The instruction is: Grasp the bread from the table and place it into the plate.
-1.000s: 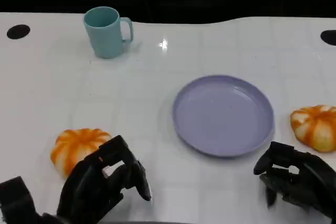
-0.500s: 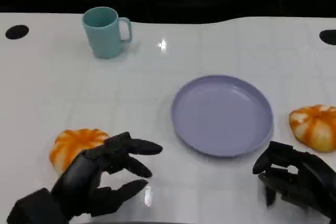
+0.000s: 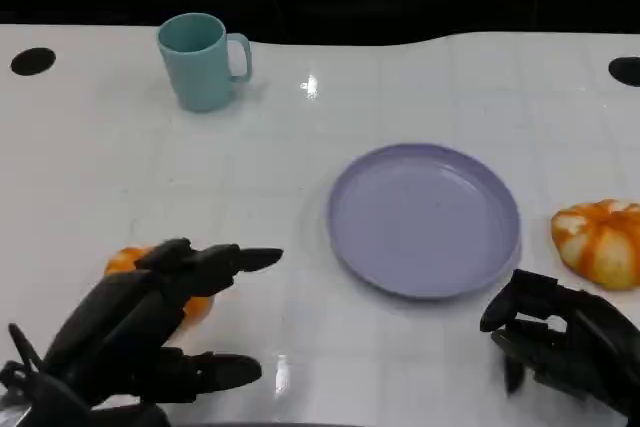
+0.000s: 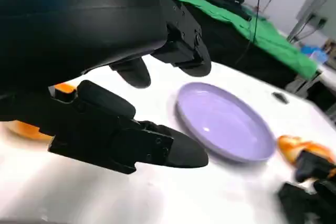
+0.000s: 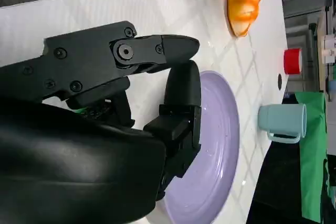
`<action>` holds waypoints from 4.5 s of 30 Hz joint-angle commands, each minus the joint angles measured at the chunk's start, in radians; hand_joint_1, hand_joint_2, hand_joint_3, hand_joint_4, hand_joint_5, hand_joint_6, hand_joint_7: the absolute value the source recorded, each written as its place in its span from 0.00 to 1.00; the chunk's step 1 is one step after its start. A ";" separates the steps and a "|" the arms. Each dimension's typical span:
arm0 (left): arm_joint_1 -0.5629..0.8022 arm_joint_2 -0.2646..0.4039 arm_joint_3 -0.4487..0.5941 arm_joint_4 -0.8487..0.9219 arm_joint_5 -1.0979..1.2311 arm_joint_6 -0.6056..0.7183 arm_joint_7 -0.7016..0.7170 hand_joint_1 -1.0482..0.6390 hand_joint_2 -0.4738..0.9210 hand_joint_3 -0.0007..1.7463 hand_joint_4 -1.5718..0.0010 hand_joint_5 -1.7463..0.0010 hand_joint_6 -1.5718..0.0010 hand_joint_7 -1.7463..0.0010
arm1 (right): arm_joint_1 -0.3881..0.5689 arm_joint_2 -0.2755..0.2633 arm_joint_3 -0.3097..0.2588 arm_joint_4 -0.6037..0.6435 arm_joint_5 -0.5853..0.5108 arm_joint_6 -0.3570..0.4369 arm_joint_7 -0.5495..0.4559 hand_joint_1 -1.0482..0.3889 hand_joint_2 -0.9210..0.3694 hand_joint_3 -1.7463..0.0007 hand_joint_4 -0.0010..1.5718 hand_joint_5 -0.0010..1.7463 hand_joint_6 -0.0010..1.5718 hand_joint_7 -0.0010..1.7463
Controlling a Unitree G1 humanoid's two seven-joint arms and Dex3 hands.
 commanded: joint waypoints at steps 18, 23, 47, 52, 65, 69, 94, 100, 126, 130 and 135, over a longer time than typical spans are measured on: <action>-0.045 0.134 -0.137 -0.225 0.705 0.372 -0.049 0.30 0.89 0.00 0.99 0.95 0.91 1.00 | 0.035 -0.017 0.011 -0.003 -0.028 0.033 -0.009 0.35 0.00 0.83 0.41 1.00 0.41 0.80; -0.077 0.115 -0.189 -0.188 0.778 0.428 -0.046 0.38 0.85 0.00 0.96 0.94 0.88 0.99 | 0.035 -0.015 0.009 -0.006 -0.021 0.043 -0.007 0.36 0.00 0.84 0.41 1.00 0.41 0.80; -0.347 0.119 -0.348 0.387 0.623 0.428 0.124 0.42 0.83 0.00 0.91 0.96 0.86 1.00 | 0.047 -0.019 0.012 -0.021 -0.029 0.037 -0.013 0.36 0.00 0.83 0.42 1.00 0.41 0.80; -0.376 0.123 -0.370 0.473 0.570 0.402 0.184 0.45 0.86 0.01 0.88 0.96 0.85 0.99 | 0.050 -0.018 0.012 -0.028 -0.026 0.042 -0.013 0.37 0.00 0.83 0.41 1.00 0.41 0.80; -0.425 0.137 -0.360 0.712 0.406 0.124 0.627 0.51 0.72 0.75 0.52 0.01 0.55 0.21 | 0.045 -0.016 0.016 -0.021 -0.030 0.033 -0.015 0.38 0.00 0.83 0.42 1.00 0.41 0.80; -0.415 0.150 -0.350 0.650 0.399 0.108 0.653 0.53 0.68 0.80 0.54 0.00 0.67 0.01 | 0.044 -0.016 0.017 -0.021 -0.031 0.038 -0.019 0.37 0.00 0.83 0.42 1.00 0.41 0.80; -0.544 0.108 -0.311 0.510 0.277 0.061 0.517 0.50 0.72 0.65 0.51 0.00 0.64 0.00 | 0.029 -0.015 0.019 0.013 -0.036 0.018 -0.020 0.35 0.00 0.84 0.41 1.00 0.41 0.80; -0.663 0.040 -0.343 0.627 0.274 0.030 0.514 0.50 0.72 0.58 0.50 0.00 0.64 0.00 | 0.026 -0.012 0.016 0.023 -0.023 0.016 -0.002 0.37 0.00 0.83 0.42 1.00 0.41 0.81; -0.958 -0.213 -0.492 0.982 0.290 -0.055 0.571 0.45 0.79 0.58 0.43 0.00 0.58 0.00 | 0.055 -0.022 0.015 -0.044 -0.022 0.076 -0.014 0.37 0.00 0.83 0.41 1.00 0.40 0.81; -0.981 -0.237 -0.514 1.023 0.298 -0.066 0.596 0.46 0.82 0.53 0.41 0.00 0.57 0.00 | 0.056 -0.020 0.014 -0.042 -0.021 0.066 -0.011 0.37 0.00 0.83 0.42 1.00 0.40 0.81; -1.020 -0.291 -0.553 1.084 0.320 -0.057 0.594 0.45 0.81 0.53 0.39 0.00 0.55 0.00 | 0.057 -0.018 0.014 -0.039 -0.020 0.061 -0.010 0.37 0.00 0.83 0.43 1.00 0.40 0.82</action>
